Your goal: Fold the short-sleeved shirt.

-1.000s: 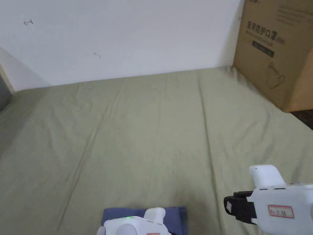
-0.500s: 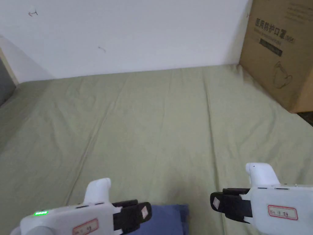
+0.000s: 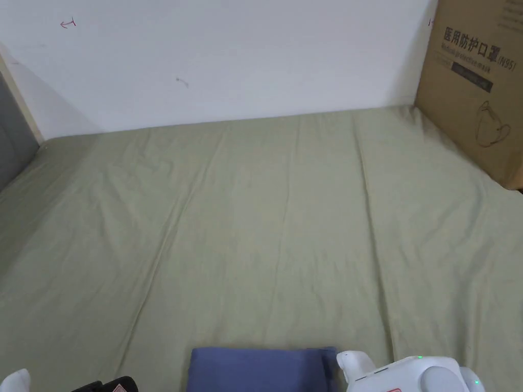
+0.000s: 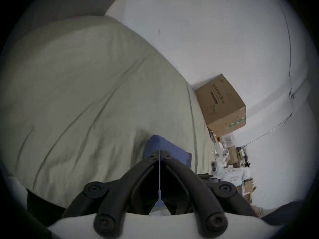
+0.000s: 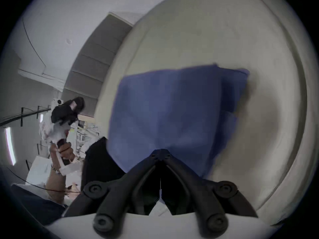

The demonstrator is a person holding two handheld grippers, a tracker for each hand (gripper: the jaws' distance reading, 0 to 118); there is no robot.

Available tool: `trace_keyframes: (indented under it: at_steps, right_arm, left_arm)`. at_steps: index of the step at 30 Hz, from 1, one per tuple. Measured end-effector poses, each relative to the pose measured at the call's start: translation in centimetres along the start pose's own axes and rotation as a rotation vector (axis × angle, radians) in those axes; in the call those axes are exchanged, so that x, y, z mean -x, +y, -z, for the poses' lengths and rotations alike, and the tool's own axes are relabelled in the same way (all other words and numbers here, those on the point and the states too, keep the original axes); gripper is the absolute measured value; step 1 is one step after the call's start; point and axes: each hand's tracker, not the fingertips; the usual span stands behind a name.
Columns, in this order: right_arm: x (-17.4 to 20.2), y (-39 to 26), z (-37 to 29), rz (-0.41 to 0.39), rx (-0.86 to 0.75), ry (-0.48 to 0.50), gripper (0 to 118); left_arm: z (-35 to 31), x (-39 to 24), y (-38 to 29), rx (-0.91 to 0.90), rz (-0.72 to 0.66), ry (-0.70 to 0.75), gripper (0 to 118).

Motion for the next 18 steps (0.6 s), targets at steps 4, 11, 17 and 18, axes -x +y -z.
trace_keyframes:
  at_steps: [4,11,17,18]
  right_arm:
    - [-1.9,-0.5,-0.9,0.076,-0.017,0.077,0]
    - [-3.3,-1.1,-0.8,0.156,-0.036,0.140,0]
    - [-3.4,-1.2,-0.7,0.163,-0.032,0.154,0]
    - [-3.4,-1.2,-0.7,0.167,-0.032,0.151,0]
  left_arm:
    - [1.8,2.5,0.6,0.067,-0.014,-0.120,1]
    - [7.4,4.2,1.7,0.310,-0.013,-0.230,95]
    - [13.4,4.6,-0.2,0.449,-0.081,-0.281,118]
    - [14.1,4.5,-0.4,0.457,-0.103,-0.357,118]
